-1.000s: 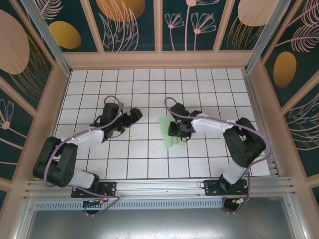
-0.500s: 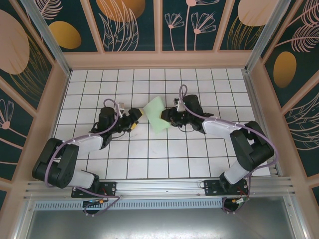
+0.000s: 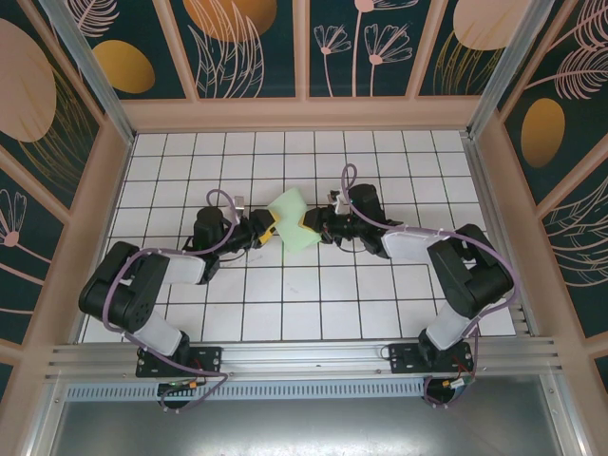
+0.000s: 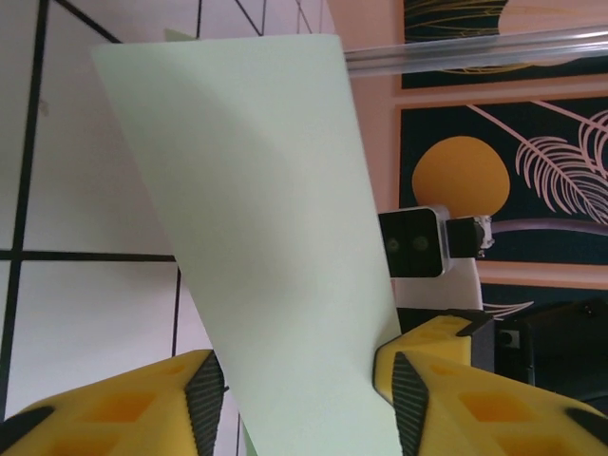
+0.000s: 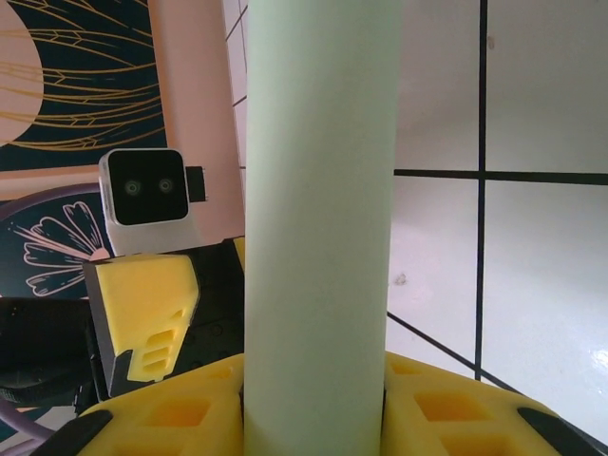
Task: Fold a paper plane with a square sheet of paper (pick it up from the middle)
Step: First fold in half a square sheet of paper at the center of the table.
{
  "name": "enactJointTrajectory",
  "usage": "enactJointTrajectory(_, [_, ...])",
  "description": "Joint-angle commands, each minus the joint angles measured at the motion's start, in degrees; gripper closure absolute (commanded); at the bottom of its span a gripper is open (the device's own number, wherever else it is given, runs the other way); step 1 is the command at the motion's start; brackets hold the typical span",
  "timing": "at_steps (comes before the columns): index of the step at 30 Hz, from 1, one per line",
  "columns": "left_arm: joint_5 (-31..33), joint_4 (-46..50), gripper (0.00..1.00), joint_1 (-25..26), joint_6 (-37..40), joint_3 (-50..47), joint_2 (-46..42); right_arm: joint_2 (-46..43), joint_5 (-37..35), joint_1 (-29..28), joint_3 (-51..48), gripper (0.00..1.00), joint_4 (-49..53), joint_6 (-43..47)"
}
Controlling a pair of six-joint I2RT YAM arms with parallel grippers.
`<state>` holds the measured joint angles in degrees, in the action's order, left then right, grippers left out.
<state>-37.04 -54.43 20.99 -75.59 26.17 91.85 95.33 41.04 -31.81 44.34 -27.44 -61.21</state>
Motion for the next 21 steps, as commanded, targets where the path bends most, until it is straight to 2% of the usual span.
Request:
enactJointTrajectory(1, [-0.2,-9.1,0.51,0.3,-3.3,-1.1,1.9,0.9,1.7,0.2,-0.9,0.65,-4.8,-2.6])
enactJointTrajectory(10, [1.4,-12.9,0.72,0.4,-4.2,-2.2,3.2,1.3,1.5,0.0,-1.4,0.64,-4.1,-3.0])
enactJointTrajectory(21, [2.2,-10.9,1.0,0.4,-1.3,-1.9,4.5,2.8,-1.9,-2.4,-0.7,0.61,1.0,-1.2])
